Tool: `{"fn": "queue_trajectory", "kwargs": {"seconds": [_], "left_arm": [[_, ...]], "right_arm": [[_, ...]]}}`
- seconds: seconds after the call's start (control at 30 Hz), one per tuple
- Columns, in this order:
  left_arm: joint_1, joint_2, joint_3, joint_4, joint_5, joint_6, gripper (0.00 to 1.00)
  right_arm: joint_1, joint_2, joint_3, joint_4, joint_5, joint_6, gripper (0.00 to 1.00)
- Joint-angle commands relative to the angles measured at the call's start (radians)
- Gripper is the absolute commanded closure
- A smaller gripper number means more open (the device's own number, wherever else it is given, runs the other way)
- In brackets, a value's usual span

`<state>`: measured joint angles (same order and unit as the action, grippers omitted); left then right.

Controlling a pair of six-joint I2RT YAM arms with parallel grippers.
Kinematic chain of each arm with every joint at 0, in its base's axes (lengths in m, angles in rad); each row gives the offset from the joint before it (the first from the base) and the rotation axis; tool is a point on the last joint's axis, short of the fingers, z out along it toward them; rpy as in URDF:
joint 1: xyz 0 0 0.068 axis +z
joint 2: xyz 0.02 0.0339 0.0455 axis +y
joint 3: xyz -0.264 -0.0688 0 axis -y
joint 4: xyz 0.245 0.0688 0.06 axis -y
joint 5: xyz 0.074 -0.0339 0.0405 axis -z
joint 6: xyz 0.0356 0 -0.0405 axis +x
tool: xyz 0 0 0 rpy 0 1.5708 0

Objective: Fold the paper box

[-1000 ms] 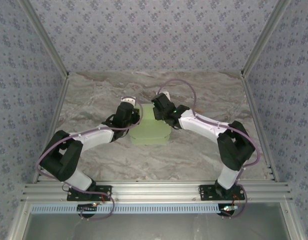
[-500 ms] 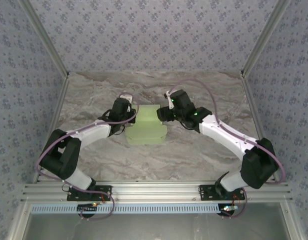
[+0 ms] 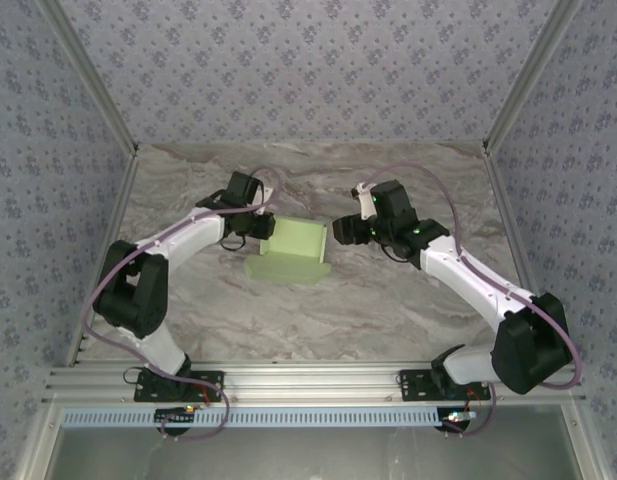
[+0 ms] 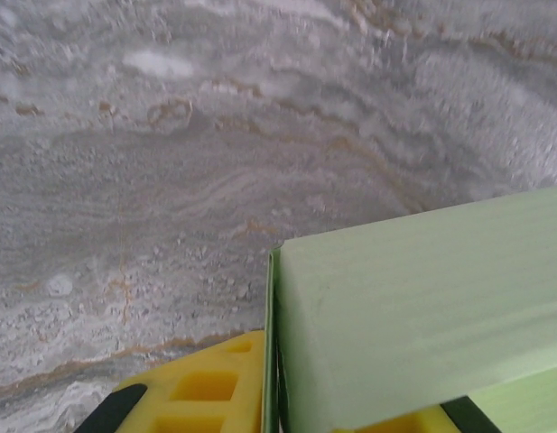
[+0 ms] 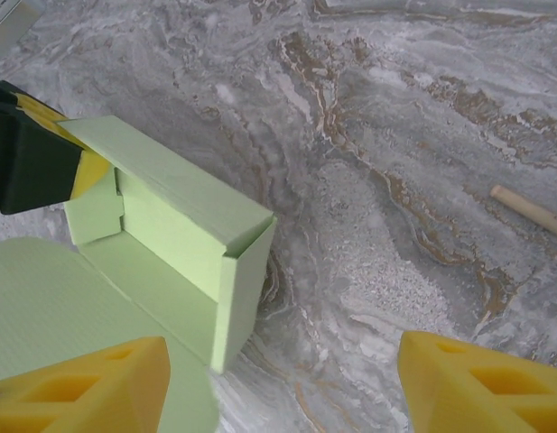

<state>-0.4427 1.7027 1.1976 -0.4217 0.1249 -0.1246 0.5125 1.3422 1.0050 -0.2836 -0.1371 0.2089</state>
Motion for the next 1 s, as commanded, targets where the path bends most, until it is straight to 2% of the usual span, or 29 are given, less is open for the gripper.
{"fn": "queue_trajectory", "kwargs": {"seconds": [0.0,0.23,0.4,0.7,0.8,0.97], "left_arm": [[0.015,0.039,0.067,-0.190,0.076,0.089,0.84],[0.016,0.183,0.222,-0.395,0.105,0.182,0.83],[0.016,0.282,0.328,-0.477,0.122,0.212,0.76],[0.016,0.377,0.491,-0.503,0.170,0.209,0.57],[0.016,0.379,0.550,-0.504,0.180,0.208,0.54],[0.022,0.342,0.624,-0.485,0.135,0.198,0.49]], "right_arm": [[-0.002,-0.009,-0.026,0.003,-0.015,0.000,0.30],[-0.002,-0.012,-0.061,0.011,0.007,0.004,0.30],[-0.003,-0.013,-0.081,0.020,0.017,0.007,0.30],[-0.002,-0.012,-0.095,0.015,0.038,0.011,0.30],[-0.002,-0.009,-0.100,0.014,0.045,0.011,0.30],[-0.005,-0.005,-0.101,0.012,0.076,0.014,0.30]]}}
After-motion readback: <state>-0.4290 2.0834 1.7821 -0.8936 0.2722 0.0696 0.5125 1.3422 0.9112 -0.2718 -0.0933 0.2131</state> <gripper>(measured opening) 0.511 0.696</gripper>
